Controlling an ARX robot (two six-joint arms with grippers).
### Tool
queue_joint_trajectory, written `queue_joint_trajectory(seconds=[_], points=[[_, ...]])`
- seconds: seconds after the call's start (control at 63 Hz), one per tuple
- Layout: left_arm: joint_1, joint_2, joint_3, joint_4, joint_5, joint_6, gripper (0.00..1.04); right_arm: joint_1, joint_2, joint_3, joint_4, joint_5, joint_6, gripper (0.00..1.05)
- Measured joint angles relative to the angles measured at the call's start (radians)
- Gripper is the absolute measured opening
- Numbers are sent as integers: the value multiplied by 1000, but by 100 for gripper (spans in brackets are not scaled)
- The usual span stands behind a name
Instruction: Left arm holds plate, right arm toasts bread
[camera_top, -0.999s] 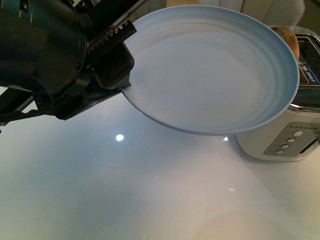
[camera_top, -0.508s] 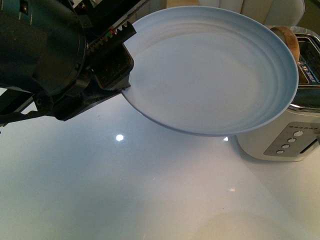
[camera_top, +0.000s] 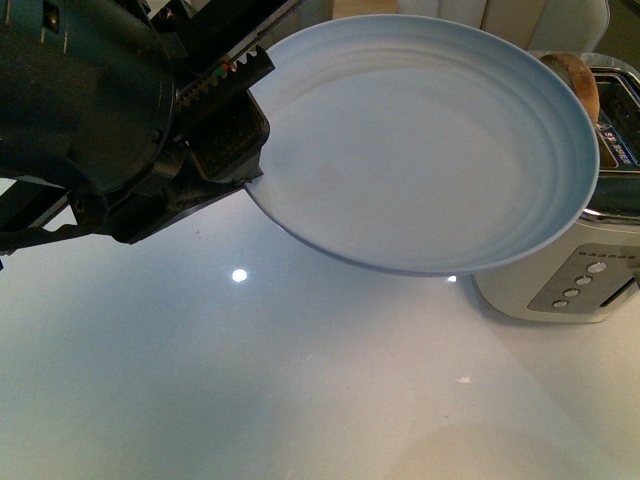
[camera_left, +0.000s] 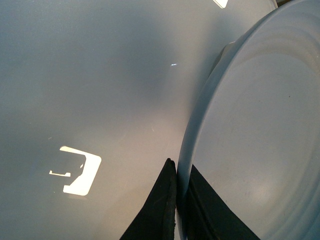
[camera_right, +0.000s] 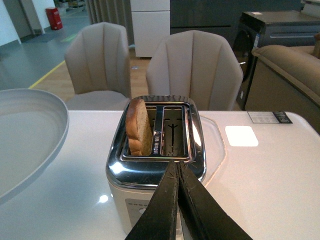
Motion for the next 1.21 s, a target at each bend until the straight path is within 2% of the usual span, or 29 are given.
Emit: queue_joint_trajectory(seconds=[0.19, 0.222, 0.745, 1.015, 1.205], points=[[-2, 0, 0, -2, 3, 0, 3, 0, -11, 0, -7, 1, 0, 2], [-2, 0, 0, -2, 2, 0, 3, 0, -12, 0, -7, 0, 0, 5], [-4, 0, 0, -2, 3, 0, 3, 0, -13, 0, -7, 0, 0, 96], [11, -11, -3, -2, 13, 11, 3, 0, -13, 0, -7, 1, 0, 96], [102, -53, -27, -2, 70, 66, 3, 0, -13, 0, -7, 1, 0, 96]])
